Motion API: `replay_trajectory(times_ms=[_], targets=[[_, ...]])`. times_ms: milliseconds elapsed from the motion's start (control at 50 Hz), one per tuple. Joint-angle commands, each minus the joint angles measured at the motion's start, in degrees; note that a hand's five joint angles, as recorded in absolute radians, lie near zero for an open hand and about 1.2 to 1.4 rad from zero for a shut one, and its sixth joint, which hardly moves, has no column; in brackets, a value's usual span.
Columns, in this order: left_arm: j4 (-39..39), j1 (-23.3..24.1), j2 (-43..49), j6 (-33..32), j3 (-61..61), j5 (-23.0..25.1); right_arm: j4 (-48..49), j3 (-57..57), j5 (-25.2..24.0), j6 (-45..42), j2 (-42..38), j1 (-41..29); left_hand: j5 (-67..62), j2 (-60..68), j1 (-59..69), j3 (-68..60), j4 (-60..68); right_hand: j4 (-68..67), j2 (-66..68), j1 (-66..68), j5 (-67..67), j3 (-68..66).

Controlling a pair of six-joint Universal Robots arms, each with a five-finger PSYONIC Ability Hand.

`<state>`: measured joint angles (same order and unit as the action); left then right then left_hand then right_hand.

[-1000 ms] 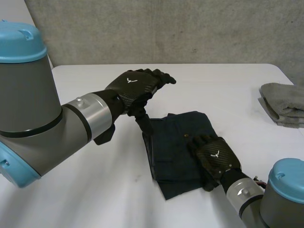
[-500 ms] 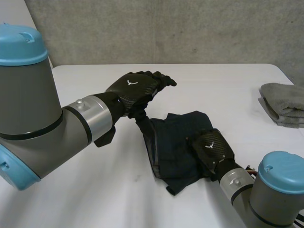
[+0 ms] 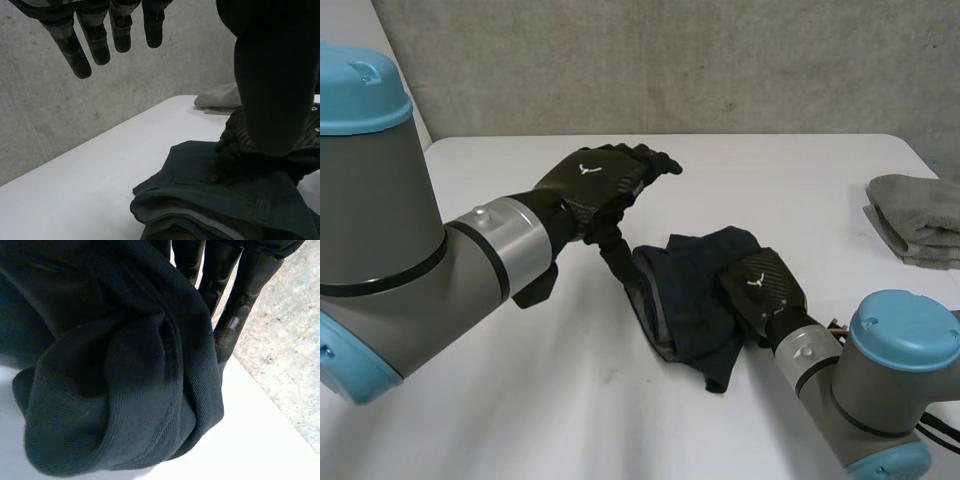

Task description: Fold the laundry.

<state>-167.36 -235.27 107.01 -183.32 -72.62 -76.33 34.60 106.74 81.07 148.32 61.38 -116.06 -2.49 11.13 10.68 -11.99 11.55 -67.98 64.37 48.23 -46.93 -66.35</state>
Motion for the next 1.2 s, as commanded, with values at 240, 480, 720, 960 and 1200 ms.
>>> replay_trajectory(times_ms=[240, 480, 720, 960, 1200], targets=[[-0.60, 1.75, -0.66, -0.20, -1.04, 7.95, 0.65, -8.47, -2.58, -2.51, -0.64, 6.71, 1.43, -0.08, 0.38, 0.93, -0.49, -12.02, 15.63, 31.77, -23.07, -13.65], [-1.39, 0.78, -1.10, 0.07, -0.68, 7.87, -4.27, -29.91, -3.20, -1.98, -4.95, 13.22, 1.43, -0.08, 0.38, 0.93, -0.49, -12.02, 15.63, 31.77, -23.07, -13.65], [-1.47, -0.19, -0.92, 0.24, -0.95, 7.78, -18.68, -67.26, -2.50, 2.85, -16.45, 21.39, 1.09, 0.26, 0.71, 0.60, -0.15, -12.02, 15.63, 31.77, -23.07, -13.65], [-1.47, -0.19, -0.22, 0.33, -1.04, 7.78, -26.78, -73.80, -8.73, 3.03, -24.37, 30.89, 1.09, 0.26, 0.71, 0.60, -0.15, -12.02, 15.63, 31.77, -23.07, -13.65], [-1.47, -0.19, 1.27, 0.95, -1.04, 7.78, -21.77, -47.00, -18.57, -5.58, -18.76, 43.10, 0.93, 0.43, 0.88, 0.43, 0.02, -12.02, 15.63, 31.77, -23.07, -13.65]])
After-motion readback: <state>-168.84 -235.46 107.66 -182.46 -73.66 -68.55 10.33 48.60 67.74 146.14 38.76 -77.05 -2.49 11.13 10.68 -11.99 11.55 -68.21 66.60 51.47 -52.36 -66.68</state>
